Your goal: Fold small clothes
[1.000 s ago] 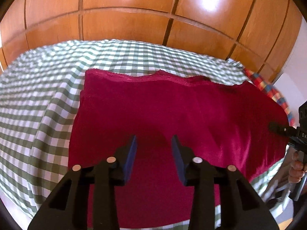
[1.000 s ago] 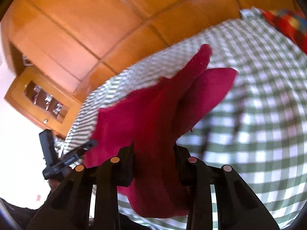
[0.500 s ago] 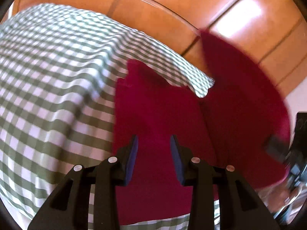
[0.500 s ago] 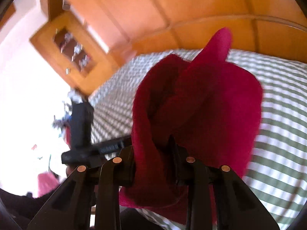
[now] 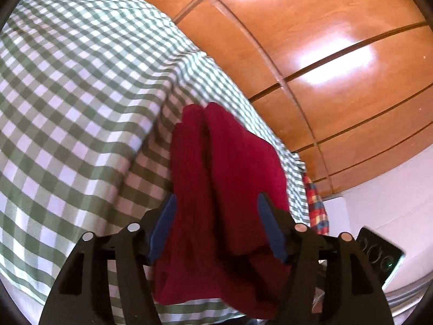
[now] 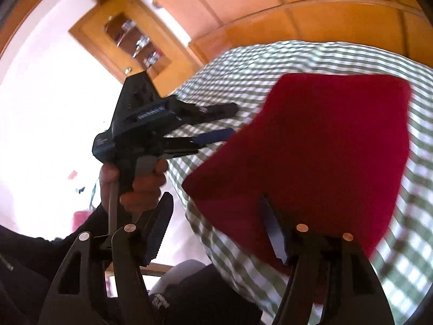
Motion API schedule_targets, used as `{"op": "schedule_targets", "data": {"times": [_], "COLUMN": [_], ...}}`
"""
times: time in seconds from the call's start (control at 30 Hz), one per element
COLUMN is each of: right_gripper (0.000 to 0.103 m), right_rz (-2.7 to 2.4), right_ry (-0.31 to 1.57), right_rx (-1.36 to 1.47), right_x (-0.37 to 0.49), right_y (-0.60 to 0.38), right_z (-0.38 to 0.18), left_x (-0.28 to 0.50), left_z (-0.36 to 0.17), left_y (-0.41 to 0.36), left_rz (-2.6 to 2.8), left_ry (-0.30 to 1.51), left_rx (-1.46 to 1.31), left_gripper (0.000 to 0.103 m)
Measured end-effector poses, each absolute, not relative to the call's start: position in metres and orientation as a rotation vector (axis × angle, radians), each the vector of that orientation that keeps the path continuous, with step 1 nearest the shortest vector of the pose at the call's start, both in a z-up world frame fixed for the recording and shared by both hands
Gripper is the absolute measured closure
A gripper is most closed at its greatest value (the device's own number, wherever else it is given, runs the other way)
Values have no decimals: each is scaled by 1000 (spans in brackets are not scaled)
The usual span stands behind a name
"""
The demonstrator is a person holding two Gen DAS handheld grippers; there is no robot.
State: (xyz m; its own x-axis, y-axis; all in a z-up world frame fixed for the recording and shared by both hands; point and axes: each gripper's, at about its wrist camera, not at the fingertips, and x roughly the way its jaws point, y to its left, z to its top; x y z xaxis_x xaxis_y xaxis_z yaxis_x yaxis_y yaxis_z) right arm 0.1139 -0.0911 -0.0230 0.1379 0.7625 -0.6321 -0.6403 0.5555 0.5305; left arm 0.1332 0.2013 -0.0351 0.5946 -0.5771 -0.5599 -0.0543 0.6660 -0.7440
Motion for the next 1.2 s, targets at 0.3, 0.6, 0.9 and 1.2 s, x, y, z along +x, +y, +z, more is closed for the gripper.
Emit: {"op": "schedule_targets", "data": {"times": [0.3,0.6,0.9,1.2], "right_gripper": [42,44,44,33], "right_rz": [783,799,801,786], "right_ry": [965,1017,977,950], "right_rx": [210,25,-14,103], "right_x": [97,86,76,86], "right_y": [-165,-115,-114,-149], "right_z": [-31,-63,-69,-39], "left_x": [147,134,115,114], "left_z": [-24,-33,-34,-6], "left_y": [175,145,148,122], "left_rz": [-404,-188,-80,41], "left_ry": [974,1047,979,869], "left_rx": [-749,-358,-344,-79], "left_gripper": [34,79,58,37]}}
